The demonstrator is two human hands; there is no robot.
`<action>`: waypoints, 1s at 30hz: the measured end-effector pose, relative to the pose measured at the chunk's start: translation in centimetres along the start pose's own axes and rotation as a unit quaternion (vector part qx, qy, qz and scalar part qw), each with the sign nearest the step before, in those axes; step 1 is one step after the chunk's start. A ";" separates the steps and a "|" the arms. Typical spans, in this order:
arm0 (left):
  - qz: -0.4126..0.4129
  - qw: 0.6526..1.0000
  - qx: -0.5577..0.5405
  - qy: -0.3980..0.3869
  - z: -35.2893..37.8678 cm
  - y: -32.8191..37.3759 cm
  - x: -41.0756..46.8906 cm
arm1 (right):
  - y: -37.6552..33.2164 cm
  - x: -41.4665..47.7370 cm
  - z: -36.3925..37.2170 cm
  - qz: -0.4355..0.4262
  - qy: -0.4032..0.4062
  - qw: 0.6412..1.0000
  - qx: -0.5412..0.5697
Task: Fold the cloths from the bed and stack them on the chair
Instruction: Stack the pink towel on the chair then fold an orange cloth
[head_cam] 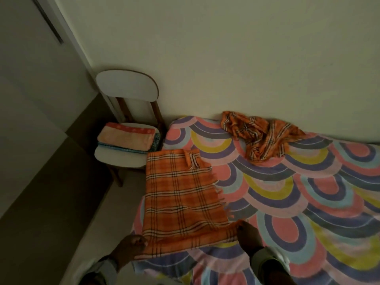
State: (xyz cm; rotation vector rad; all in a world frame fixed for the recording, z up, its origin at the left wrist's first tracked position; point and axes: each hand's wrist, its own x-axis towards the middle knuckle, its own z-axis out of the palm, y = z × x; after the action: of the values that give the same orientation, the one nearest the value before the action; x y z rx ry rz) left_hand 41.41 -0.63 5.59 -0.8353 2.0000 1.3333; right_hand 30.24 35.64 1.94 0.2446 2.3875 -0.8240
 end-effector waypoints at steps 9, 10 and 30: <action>0.161 0.970 -0.069 0.170 -7.3 12.0 1.6 | -14.7 3.3 -6.5 -0.081 0.127 0.979 0.137; 0.199 0.958 -0.063 0.195 -9.0 14.8 1.6 | -18.0 3.4 -8.4 -0.096 0.158 0.968 0.171; 0.574 0.648 -0.111 0.488 -19.7 37.2 -13.0 | -33.5 -8.1 -27.3 -0.340 0.516 0.744 0.254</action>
State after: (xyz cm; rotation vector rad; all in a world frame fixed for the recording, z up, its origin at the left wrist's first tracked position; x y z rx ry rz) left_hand 18.60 -5.55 42.94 -0.2366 3.6438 2.0442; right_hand 12.02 26.00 40.76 -0.0068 3.2534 -2.1548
